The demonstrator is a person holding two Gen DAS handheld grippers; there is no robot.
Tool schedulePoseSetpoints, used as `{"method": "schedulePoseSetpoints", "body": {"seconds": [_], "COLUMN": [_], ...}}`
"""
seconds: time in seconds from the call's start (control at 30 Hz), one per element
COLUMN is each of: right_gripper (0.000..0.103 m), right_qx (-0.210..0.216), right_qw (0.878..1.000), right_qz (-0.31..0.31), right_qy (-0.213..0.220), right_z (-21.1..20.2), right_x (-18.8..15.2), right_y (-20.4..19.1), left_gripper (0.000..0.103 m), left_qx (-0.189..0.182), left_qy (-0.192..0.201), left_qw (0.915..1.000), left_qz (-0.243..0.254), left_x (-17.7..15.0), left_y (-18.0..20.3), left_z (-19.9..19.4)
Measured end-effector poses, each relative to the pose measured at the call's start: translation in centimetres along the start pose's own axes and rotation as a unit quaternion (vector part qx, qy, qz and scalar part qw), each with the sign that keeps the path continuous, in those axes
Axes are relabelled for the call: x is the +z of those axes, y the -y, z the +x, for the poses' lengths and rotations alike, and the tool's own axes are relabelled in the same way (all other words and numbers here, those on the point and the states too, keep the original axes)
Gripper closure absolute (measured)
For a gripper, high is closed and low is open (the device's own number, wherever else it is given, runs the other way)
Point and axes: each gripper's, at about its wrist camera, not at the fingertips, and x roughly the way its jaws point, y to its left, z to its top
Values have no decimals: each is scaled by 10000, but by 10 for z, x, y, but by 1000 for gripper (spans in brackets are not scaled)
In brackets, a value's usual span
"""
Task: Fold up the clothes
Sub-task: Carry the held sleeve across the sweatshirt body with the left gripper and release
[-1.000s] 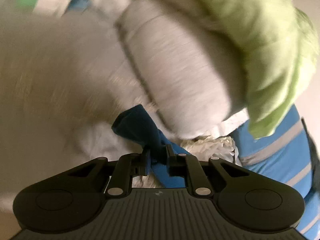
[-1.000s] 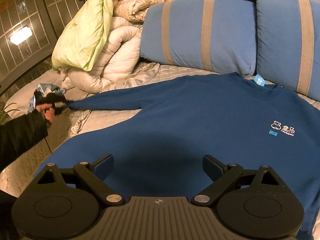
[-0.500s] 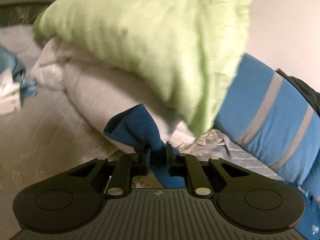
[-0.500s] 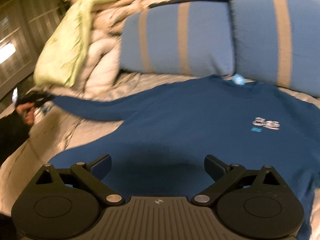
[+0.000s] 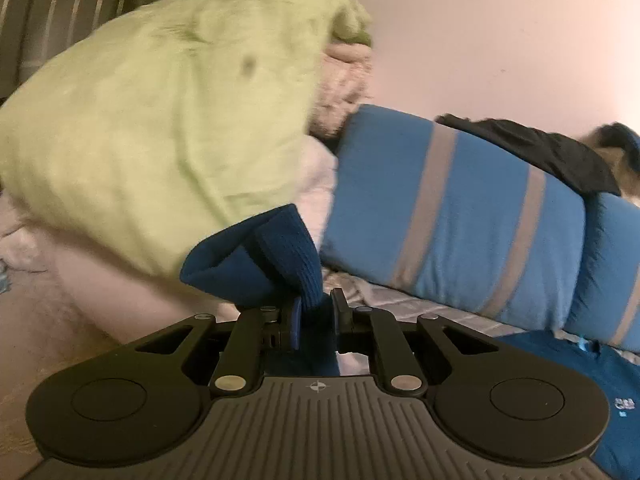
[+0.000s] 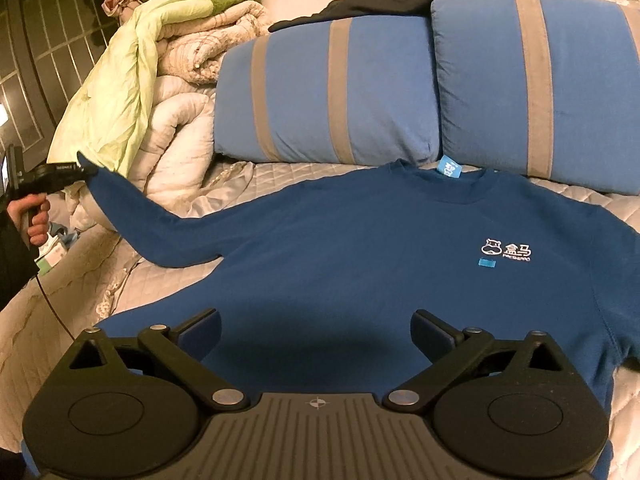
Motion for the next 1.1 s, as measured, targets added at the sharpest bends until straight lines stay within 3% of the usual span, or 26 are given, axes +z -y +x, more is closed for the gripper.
{"method": "schedulePoseSetpoints", "body": {"seconds": [0.4, 0.67, 0.83, 1.1], "right_gripper": [2, 2, 2, 2], "right_qx": [51, 105, 111, -236], "right_qw": [9996, 9994, 9991, 9976], "right_qz": [279, 331, 399, 635], "right_qy": [-33, -28, 28, 125], "right_z": [1, 1, 0, -2], "right_x": [0, 0, 0, -1], "right_y": [7, 9, 11, 15], "left_gripper": [89, 89, 89, 89], "left_qx": [-580, -1004, -1428, -2102], "left_qy": [80, 199, 219, 281], "left_qw": [9949, 9847, 9737, 9465], "left_qz": [823, 1412, 1761, 2431], "left_x": [-2, -7, -16, -40], "left_y": [98, 163, 205, 285], "left_z": [16, 21, 19, 8]}}
